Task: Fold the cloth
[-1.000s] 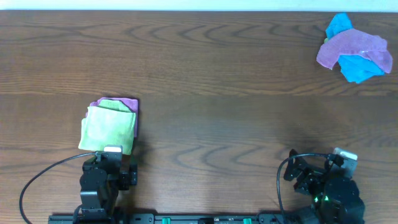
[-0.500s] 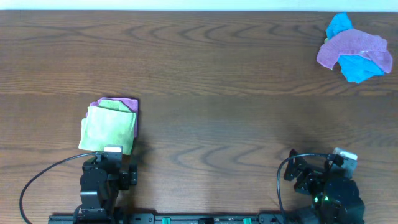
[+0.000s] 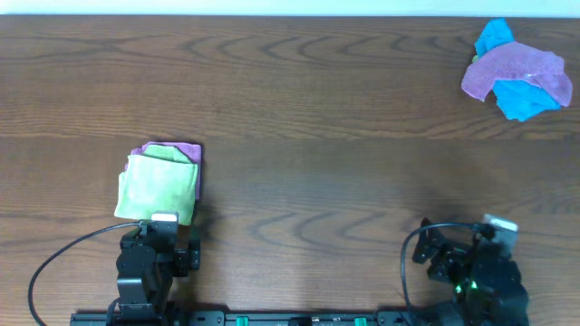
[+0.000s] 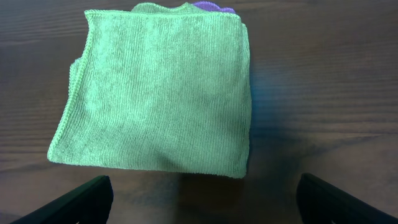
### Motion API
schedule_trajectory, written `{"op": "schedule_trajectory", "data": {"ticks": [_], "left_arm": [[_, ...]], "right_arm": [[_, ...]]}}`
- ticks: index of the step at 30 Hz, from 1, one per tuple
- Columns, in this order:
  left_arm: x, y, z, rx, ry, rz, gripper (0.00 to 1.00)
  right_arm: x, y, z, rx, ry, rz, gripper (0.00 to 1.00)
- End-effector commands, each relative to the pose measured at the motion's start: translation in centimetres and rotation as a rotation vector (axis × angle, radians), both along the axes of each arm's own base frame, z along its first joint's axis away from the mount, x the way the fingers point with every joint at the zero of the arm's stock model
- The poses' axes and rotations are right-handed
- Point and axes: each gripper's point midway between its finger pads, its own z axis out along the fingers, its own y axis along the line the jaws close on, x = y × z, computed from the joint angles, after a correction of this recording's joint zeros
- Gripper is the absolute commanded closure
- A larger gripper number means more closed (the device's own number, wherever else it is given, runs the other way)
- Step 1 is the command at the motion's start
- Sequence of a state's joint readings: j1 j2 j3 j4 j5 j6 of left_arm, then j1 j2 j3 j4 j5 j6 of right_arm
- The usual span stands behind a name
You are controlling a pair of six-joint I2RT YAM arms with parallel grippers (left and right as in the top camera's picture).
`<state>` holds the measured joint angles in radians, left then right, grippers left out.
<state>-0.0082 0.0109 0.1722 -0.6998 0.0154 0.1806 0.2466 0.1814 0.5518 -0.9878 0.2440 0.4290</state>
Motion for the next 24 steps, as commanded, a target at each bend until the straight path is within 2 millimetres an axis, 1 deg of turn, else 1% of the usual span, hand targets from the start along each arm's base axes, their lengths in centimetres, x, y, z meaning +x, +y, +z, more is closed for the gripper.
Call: {"op": "schedule_trajectory", "data": {"ticks": [1,7,12,18,24], "left_arm": [[-0.1,0.1,-0.5,-0.004,0.011,0.006,0.05],[-0.1,0.1,-0.5,-0.004,0.011,0.006,0.05],[-0.1,0.1,-0.5,-0.004,0.011,0.006,0.05],[-0.1,0.1,-0.5,-0.004,0.011,0.006,0.05],[-0.1,0.1,-0.5,-0.004,0.011,0.006,0.05]], "right_arm": [[0.0,0.8,-2.4,-0.164,0.033,0.175,0.01],[-0.3,1.1,-5.7,-0.198,0.045,0.249,0.01],[-0.4,0.8,-7.5,-0.188,0.079,0.231,0.01],[-0.1,0.4,-7.7,-0.230,0.074,0.236,0.01],[0.0,0.4,-7.9,-0.277,0.076,0.269,0.01]]}}
